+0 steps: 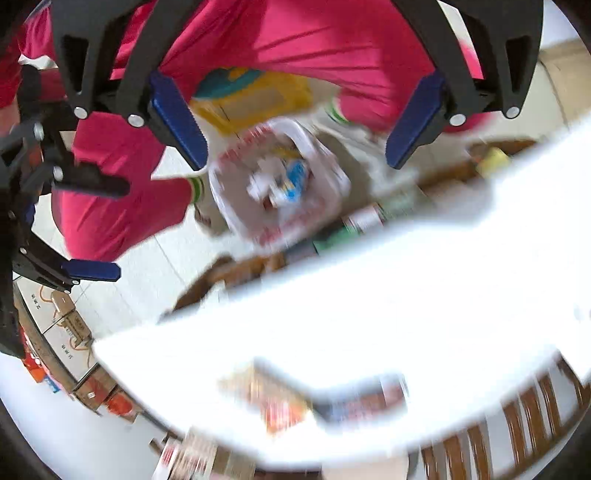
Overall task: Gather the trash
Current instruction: 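Raise both tools from the bag back over the table, then grasp the black-and-orange box with the left gripper while the right gripper grasps the yellow card pack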
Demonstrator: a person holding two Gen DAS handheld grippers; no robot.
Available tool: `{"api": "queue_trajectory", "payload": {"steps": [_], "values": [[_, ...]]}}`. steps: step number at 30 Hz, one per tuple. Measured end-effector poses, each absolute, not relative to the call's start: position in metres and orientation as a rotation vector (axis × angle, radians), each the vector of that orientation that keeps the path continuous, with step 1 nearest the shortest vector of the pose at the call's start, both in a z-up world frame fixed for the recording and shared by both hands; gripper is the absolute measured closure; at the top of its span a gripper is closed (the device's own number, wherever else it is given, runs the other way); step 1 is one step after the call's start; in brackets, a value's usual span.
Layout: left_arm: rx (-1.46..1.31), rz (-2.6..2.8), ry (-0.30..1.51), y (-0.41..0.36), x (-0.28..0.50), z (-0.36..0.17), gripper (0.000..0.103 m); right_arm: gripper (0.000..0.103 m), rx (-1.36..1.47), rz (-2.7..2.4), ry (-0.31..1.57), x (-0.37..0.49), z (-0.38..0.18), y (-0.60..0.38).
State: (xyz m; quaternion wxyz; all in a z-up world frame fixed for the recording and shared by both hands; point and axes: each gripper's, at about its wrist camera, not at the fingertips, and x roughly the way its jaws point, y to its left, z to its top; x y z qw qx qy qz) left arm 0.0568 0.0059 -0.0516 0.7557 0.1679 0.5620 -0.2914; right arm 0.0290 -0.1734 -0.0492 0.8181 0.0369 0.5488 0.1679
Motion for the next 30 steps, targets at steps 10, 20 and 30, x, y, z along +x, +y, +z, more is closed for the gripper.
{"api": "queue_trajectory", "payload": {"steps": [10,20,30], "values": [[0.589,-0.718,1.050,-0.011,0.118,0.075,0.008,0.008,0.013,0.274,1.011,0.075,0.065,-0.202],[0.753,-0.830,1.078,-0.034,0.169,0.094,0.008,0.008,0.014,0.251,0.978,0.126,0.102,-0.224],[0.904,-0.947,1.080,-0.073,0.199,0.055,0.008,0.008,-0.008,0.242,1.063,0.170,0.076,-0.222]]}}
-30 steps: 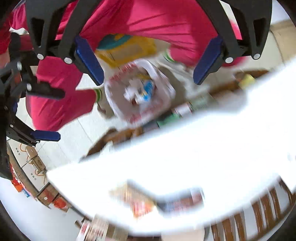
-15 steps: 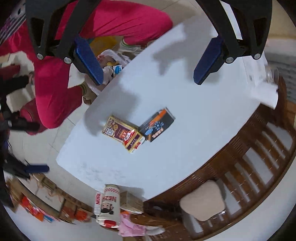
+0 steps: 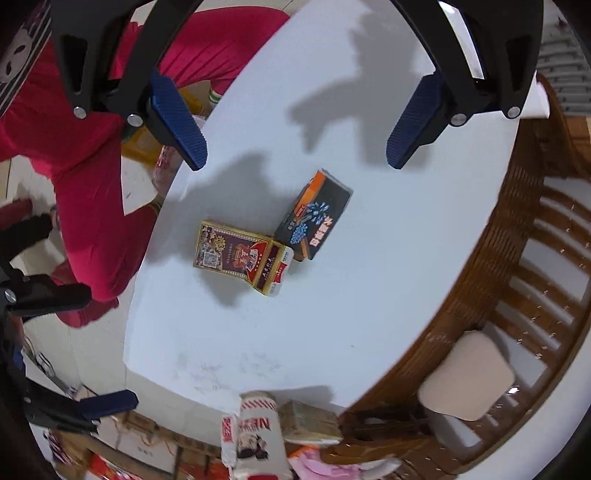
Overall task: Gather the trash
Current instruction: 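Grasp the black-and-orange box with the left gripper while the right gripper grasps the yellow card pack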
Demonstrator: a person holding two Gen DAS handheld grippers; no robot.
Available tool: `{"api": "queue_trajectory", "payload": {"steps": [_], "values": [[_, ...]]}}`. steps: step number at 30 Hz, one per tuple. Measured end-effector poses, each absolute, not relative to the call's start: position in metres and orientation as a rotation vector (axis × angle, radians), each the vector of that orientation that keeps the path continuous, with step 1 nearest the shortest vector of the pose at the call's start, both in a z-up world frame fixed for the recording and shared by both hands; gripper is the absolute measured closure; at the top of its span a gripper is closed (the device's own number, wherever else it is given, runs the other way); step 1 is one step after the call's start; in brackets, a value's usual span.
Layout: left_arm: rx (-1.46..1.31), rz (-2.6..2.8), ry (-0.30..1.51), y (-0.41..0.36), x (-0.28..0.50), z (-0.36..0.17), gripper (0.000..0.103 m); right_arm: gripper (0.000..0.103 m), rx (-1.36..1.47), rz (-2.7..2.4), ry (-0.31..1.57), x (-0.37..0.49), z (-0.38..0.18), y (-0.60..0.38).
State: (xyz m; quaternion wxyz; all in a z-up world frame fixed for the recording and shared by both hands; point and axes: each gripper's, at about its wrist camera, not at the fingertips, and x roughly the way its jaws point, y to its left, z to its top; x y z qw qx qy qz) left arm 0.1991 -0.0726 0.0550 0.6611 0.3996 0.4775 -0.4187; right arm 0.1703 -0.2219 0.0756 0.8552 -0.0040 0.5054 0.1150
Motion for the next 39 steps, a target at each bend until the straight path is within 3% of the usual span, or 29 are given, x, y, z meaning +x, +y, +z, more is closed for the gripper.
{"api": "queue_trajectory", "payload": {"steps": [22,39], "values": [[1.079,-1.067,1.195,-0.114,0.250,-0.068,0.008,0.008,-0.053,0.296,1.340,0.225,-0.050,-0.192],[1.052,-1.096,1.245,-0.127,0.275,-0.092,0.007,0.008,-0.095,0.299,1.400,0.230,-0.099,-0.183]]}}
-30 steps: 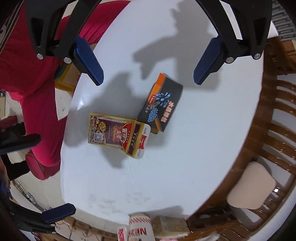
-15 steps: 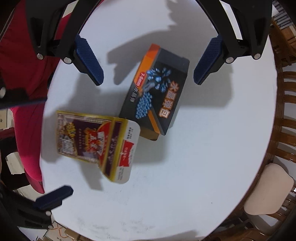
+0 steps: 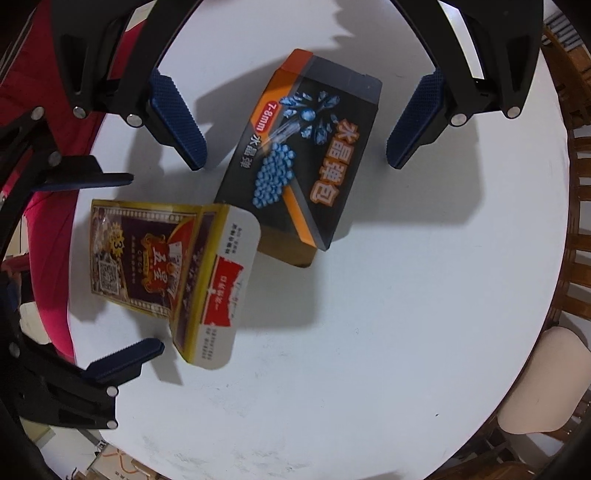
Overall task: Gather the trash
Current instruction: 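Grasp the black-and-orange box with the left gripper while the right gripper grasps the yellow card pack, then lift the black-and-orange box with the left gripper while the right gripper lifts the card pack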
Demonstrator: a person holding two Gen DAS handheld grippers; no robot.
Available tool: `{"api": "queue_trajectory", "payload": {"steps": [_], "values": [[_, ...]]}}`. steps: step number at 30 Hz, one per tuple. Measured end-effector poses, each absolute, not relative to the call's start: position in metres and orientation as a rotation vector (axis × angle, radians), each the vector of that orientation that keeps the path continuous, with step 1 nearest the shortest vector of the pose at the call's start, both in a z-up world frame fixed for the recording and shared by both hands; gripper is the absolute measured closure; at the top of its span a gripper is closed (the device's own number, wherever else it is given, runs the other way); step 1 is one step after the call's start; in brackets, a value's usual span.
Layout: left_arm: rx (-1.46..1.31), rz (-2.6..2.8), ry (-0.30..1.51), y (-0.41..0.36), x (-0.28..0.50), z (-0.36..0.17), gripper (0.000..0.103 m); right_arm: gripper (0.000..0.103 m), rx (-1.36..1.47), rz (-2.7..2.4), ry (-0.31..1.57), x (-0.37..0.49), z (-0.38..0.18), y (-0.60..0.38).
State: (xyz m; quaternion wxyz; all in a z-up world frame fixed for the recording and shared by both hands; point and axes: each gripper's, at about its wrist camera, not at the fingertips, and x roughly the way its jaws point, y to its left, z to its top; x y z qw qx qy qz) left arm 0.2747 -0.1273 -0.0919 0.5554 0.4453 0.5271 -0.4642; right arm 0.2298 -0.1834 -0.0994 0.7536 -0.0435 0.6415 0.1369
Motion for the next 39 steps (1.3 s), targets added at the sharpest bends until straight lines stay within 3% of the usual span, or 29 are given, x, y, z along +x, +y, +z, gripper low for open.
{"api": "queue_trajectory", "payload": {"steps": [9,12,18,33,39], "values": [[1.011,-1.089,1.248,-0.129,0.293,-0.093,0.011,0.043,-0.180,0.277,1.343,0.221,-0.093,-0.178],[0.991,-1.087,1.238,-0.123,0.285,-0.089,0.018,0.043,-0.190,0.281,1.337,0.218,-0.092,-0.174],[0.946,-1.042,1.241,-0.119,0.273,-0.080,0.050,0.044,-0.178,0.279,1.334,0.213,-0.087,-0.182],[0.602,-0.719,1.278,-0.069,0.280,-0.079,0.051,0.044,-0.150,0.182,1.254,0.197,-0.055,-0.204],[0.502,-0.671,1.224,-0.047,0.269,-0.056,0.051,0.044,-0.142,0.188,1.197,0.182,-0.035,-0.197]]}}
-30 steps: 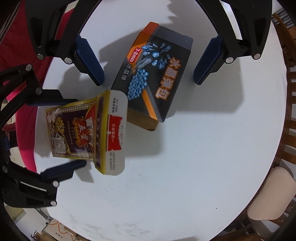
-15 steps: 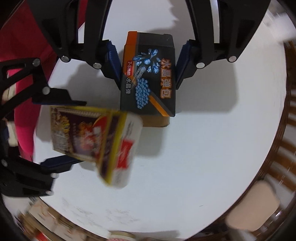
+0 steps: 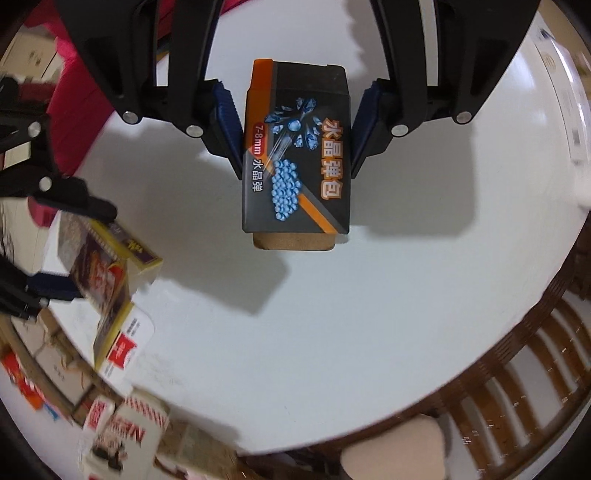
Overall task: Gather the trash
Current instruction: 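Lift the black-and-orange box with the left gripper while the right gripper lifts the card pack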
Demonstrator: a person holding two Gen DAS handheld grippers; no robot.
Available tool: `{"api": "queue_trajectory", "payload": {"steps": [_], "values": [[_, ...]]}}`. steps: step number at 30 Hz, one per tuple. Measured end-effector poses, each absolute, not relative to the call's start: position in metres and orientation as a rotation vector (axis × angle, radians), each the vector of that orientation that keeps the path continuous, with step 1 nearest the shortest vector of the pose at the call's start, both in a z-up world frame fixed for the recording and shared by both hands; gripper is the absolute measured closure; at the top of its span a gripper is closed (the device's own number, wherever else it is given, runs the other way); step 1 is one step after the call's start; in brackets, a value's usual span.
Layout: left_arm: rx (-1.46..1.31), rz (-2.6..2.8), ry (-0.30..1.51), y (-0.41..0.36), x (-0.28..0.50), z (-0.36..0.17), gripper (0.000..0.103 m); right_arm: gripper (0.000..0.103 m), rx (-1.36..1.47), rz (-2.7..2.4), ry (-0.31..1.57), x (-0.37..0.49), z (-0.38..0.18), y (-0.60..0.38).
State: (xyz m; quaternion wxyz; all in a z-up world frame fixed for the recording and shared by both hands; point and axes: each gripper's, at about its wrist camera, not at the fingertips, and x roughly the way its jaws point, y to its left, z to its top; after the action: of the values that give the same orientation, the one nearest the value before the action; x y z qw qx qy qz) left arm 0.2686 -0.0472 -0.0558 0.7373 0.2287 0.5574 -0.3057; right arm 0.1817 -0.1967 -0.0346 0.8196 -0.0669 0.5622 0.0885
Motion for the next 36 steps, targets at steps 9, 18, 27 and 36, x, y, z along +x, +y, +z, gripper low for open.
{"api": "queue_trajectory", "payload": {"steps": [9,18,27,36], "values": [[0.408,-0.549,1.134,-0.029,0.217,-0.011,0.051,0.044,-0.160,0.235,1.113,0.157,-0.002,-0.174],[0.328,-0.511,1.087,-0.014,0.164,-0.005,0.051,0.044,-0.195,0.298,1.047,0.114,0.010,-0.152],[0.324,-0.505,1.054,-0.009,0.096,-0.025,0.051,0.044,-0.216,0.325,1.042,0.063,-0.002,-0.137],[0.316,-0.474,1.092,-0.002,0.056,-0.060,0.051,0.044,-0.211,0.313,1.066,0.027,-0.024,-0.135]]}}
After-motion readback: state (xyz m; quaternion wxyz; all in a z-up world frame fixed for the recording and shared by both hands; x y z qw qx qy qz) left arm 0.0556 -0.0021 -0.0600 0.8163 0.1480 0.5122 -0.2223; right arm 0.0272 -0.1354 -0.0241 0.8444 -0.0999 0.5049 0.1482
